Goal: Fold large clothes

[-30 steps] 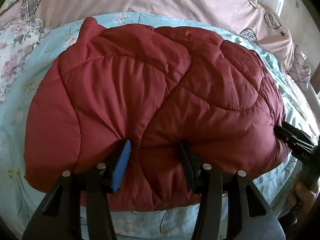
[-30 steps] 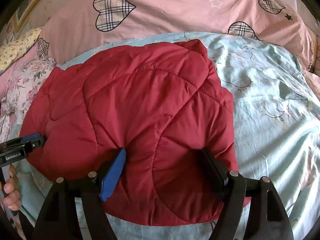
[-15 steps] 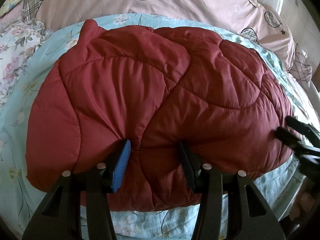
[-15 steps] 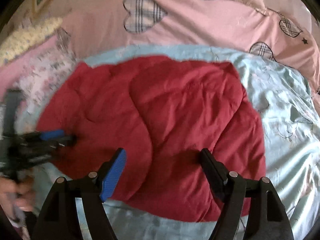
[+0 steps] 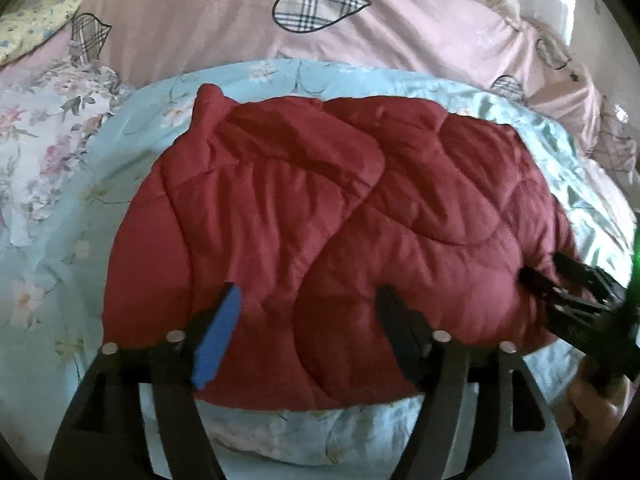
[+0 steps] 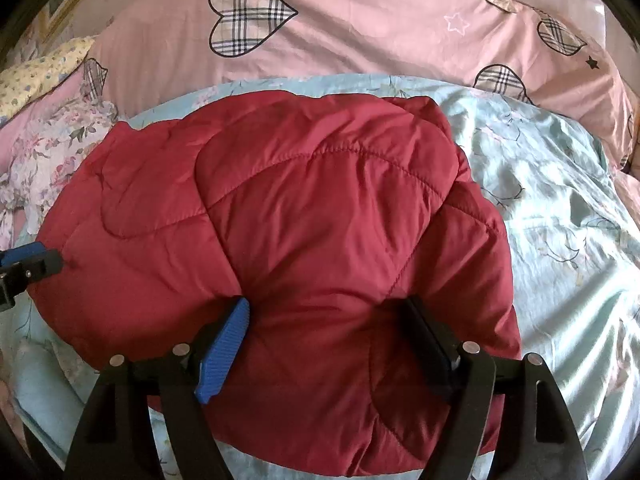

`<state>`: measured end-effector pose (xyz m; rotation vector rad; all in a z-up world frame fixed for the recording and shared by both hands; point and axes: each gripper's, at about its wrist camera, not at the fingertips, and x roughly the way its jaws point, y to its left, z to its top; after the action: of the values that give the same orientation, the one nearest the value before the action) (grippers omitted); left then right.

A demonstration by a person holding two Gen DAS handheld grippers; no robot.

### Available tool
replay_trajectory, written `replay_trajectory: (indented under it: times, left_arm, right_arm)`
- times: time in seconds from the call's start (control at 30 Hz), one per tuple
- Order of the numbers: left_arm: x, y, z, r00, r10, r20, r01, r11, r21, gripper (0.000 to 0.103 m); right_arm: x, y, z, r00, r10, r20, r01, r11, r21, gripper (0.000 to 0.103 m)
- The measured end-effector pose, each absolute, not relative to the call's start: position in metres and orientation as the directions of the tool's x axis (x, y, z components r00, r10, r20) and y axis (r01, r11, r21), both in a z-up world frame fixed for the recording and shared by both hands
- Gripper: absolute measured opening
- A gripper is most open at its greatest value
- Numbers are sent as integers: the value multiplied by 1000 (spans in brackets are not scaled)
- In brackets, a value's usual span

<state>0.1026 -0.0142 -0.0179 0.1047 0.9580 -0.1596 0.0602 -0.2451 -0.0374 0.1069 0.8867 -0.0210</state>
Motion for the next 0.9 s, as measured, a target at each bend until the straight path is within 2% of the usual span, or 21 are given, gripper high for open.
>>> replay_trajectory:
  times: [0.27,0.5,0.67,0.9]
  left_arm:
    - [115,-25,-40,549,-10,-836,163,982,95,74]
    - [116,-24,-40,545,-21,-838,165,983,82,74]
    - [117,-24,-39,545,-22,-838,168,982,84,74]
    - [118,-24,-41,544,-37,-838,173,983,69,75]
  right_arm:
    - [60,-248,-32,624,36,-781,68,993,100,79]
    - [56,-234,2,689,36,-724,49,994,96,78]
    - [78,-227,-20,632,20,-775,39,998,58,79]
    - [79,-228,-32,637,8,-771,51,997,53,80]
